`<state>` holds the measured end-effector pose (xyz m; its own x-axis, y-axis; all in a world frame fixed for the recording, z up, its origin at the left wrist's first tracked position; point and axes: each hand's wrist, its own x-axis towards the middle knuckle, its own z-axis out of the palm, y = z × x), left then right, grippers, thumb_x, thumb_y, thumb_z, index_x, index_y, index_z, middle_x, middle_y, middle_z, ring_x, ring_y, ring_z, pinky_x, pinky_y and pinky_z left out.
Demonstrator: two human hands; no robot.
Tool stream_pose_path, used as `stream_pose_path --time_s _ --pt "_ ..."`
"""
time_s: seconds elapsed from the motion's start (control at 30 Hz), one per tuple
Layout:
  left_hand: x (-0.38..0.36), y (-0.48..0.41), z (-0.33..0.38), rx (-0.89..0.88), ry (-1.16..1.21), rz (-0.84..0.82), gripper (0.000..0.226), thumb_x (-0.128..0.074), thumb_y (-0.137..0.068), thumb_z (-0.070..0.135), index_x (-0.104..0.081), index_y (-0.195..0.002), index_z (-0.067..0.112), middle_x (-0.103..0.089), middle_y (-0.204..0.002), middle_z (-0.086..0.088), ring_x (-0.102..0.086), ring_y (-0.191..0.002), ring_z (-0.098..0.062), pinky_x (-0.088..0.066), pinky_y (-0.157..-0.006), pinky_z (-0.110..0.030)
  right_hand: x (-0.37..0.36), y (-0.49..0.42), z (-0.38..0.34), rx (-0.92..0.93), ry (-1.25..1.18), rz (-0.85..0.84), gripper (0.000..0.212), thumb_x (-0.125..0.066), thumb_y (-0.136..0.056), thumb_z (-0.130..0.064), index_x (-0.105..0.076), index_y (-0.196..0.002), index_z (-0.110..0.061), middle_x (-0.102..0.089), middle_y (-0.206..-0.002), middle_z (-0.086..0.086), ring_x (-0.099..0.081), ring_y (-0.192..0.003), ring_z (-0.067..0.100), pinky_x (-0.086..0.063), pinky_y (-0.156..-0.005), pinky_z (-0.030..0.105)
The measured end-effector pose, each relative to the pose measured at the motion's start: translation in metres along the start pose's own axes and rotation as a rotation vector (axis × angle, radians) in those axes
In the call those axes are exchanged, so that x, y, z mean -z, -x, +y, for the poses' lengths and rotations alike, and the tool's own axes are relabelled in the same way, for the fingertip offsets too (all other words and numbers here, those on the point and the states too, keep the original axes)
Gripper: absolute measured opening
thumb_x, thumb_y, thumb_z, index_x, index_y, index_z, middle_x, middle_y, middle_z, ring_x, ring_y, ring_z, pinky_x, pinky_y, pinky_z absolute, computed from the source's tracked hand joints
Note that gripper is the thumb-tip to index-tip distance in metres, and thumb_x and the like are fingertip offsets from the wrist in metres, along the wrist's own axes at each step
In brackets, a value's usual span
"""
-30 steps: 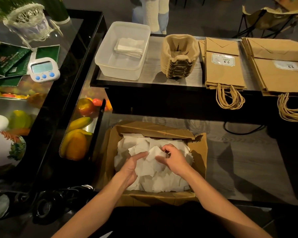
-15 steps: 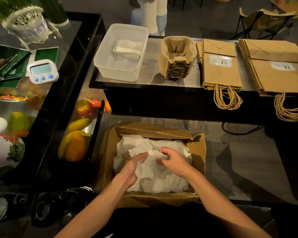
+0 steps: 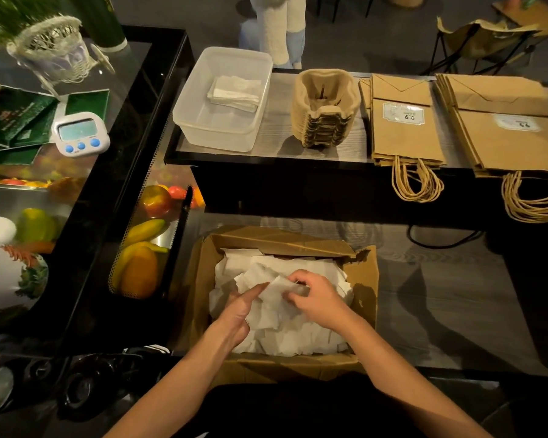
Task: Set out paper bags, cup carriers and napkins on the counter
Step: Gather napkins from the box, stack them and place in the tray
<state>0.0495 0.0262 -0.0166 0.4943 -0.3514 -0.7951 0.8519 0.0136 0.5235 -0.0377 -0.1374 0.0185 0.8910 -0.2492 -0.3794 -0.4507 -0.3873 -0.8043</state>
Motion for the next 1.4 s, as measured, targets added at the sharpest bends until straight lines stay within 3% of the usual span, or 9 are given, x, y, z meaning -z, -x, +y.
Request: stream_pose_path --time_s 0.13,0.23,0.4,0.6,0.7,0.8,0.97,1.13,1.4 --pt "0.005 -0.006 -0.003 -0.015 -0.018 0.011 0.118 -0.107 -0.034 0.035 -0.055 -0.14 0.024 -0.069 -0.129 -0.009 -0.062 -0.122 -0.037 -0.05 -0.102 -0.062 0.004 0.0 -0.006 -0.44 -0.927 0.165 0.026 -0.071 -0.093 -0.018 -0.067 -0.119 -0.018 -0.074 -0.114 0.005 -0.07 -0.103 0.024 -0.061 -0.071 0.035" --pt "0.013 -0.02 -0.012 -0.018 -0.02 -0.009 0.119 -0.107 -0.037 0.037 -0.052 -0.143 0.027 -0.068 -0.133 -0.007 -0.06 -0.125 -0.036 -0.048 -0.106 -0.061 0.001 -0.006 -0.003 -0.697 -1.234 0.182 0.038 -0.075 -0.09 -0.016 -0.064 -0.126 -0.009 -0.072 -0.12 0.013 -0.071 -0.107 0.03 -0.06 -0.084 0.039" --pt "0.0 -0.001 -0.004 -0.043 -0.079 -0.039 0.124 -0.106 -0.03 0.039 -0.05 -0.139 0.023 -0.066 -0.131 -0.008 -0.058 -0.125 -0.034 -0.045 -0.109 -0.058 -0.02 -0.01 -0.002 -0.76 -1.016 0.097 0.058 -0.078 -0.086 -0.036 -0.056 -0.137 -0.018 -0.063 -0.13 0.009 -0.06 -0.119 0.031 -0.051 -0.101 0.047" --pt "0.002 -0.001 -0.003 -0.025 -0.077 -0.033 0.12 -0.107 -0.036 0.039 -0.049 -0.141 0.028 -0.065 -0.133 -0.006 -0.057 -0.126 -0.033 -0.044 -0.11 -0.06 -0.025 -0.009 -0.002 -0.447 -0.714 0.37 0.042 -0.071 -0.095 -0.018 -0.055 -0.133 -0.024 -0.057 -0.12 -0.011 -0.054 -0.11 0.009 -0.042 -0.095 0.031" --pt "0.0 0.008 0.0 -0.03 -0.069 -0.074 0.084 -0.095 -0.059 0.025 -0.06 -0.135 0.021 -0.071 -0.124 -0.013 -0.063 -0.119 -0.036 -0.049 -0.105 -0.06 -0.026 -0.011 -0.006 -0.348 -0.603 0.329 0.047 -0.073 -0.094 -0.02 -0.058 -0.138 -0.025 -0.064 -0.13 -0.013 -0.059 -0.121 0.011 -0.053 -0.097 0.032" --pt "0.005 0.006 -0.002 0.01 -0.041 -0.154 0.069 -0.089 -0.071 0.021 -0.063 -0.135 0.015 -0.07 -0.124 -0.02 -0.063 -0.12 -0.043 -0.047 -0.106 -0.063 -0.028 -0.012 -0.007 -0.33 -0.551 0.289 0.04 -0.072 -0.094 -0.023 -0.063 -0.133 -0.026 -0.07 -0.122 -0.01 -0.065 -0.115 0.014 -0.059 -0.093 0.039" --pt "0.009 0.002 0.0 0.041 0.002 -0.142 0.066 -0.088 -0.07 0.022 -0.065 -0.131 0.016 -0.07 -0.125 -0.021 -0.062 -0.121 -0.043 -0.047 -0.105 -0.064 -0.023 -0.01 -0.007 -0.253 -0.464 0.302 0.019 -0.067 -0.097 -0.023 -0.063 -0.114 -0.032 -0.069 -0.111 -0.01 -0.066 -0.101 0.009 -0.056 -0.07 0.02" --pt "0.012 -0.002 0.003 0.058 0.029 -0.117 0.055 -0.08 -0.079 0.022 -0.066 -0.131 0.014 -0.071 -0.124 -0.02 -0.064 -0.119 -0.043 -0.05 -0.103 -0.06 -0.014 -0.011 -0.006 -0.251 -0.512 0.299 0.021 -0.068 -0.097 -0.023 -0.061 -0.116 -0.029 -0.069 -0.113 -0.006 -0.067 -0.103 0.014 -0.062 -0.085 0.04" --pt "0.011 -0.002 0.003 0.053 0.021 -0.217 0.046 -0.073 -0.092 0.035 -0.066 -0.134 0.019 -0.068 -0.131 -0.019 -0.062 -0.124 -0.042 -0.043 -0.108 -0.065 -0.008 -0.012 -0.003 -0.223 -0.455 0.191 0.014 -0.066 -0.098 -0.021 -0.067 -0.107 -0.031 -0.075 -0.106 -0.009 -0.071 -0.1 0.01 -0.061 -0.086 0.035"
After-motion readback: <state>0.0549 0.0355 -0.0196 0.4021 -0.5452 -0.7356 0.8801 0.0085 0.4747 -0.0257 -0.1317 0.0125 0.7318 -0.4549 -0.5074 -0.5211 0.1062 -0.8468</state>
